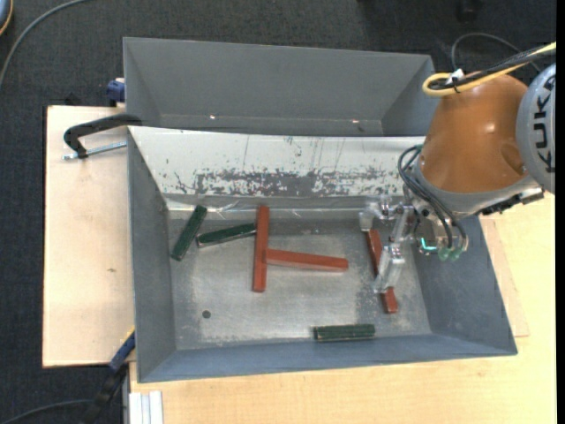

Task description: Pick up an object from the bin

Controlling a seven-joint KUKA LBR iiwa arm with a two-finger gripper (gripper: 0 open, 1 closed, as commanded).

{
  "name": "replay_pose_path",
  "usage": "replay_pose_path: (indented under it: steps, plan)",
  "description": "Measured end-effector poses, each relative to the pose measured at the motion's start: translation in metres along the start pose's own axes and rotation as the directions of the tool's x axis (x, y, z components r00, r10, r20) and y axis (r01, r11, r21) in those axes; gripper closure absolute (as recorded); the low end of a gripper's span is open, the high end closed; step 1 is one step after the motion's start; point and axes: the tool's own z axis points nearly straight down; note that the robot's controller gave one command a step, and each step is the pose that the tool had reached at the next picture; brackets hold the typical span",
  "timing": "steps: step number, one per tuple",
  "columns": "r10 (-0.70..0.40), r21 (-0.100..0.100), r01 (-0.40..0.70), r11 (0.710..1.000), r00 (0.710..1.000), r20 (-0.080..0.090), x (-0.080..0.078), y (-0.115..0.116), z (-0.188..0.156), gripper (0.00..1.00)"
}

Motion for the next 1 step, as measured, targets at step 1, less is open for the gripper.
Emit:
replay_pose_path:
  steps: [1]
  plan:
    - [0.316,-0.002,-0.316,0.949,0.949,0.000,-0.0008,0.0735,0.1172,0.00]
